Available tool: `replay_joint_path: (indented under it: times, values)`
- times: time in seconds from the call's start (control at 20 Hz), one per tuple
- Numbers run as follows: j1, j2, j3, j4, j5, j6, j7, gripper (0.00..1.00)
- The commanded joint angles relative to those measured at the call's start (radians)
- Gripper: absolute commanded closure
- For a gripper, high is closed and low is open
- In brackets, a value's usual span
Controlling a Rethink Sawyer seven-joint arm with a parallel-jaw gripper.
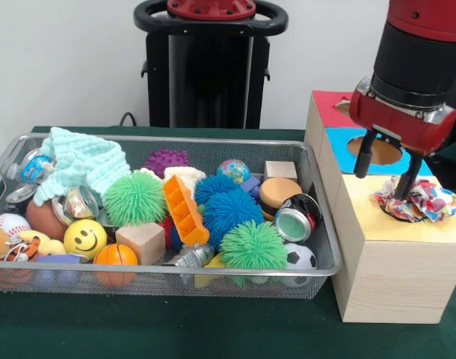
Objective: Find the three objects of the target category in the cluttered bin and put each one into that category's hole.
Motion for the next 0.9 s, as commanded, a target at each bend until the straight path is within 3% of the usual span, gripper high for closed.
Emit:
replay_joint_path:
  times: [0.05,0.8,0.85,0.9]
  values:
    - [-0.036,-0.001,0.024,0.055,-0.01,0.098,0.15,0.0]
    - [-0.038,-0.006,0.069,0.07,0.011,0.094,0.118,0.0]
    - [-0.036,-0.004,0.069,0.063,0.01,0.104,0.12,1.0]
    - [-0.034,-0.001,0.068,0.057,0.008,0.111,0.121,1.0]
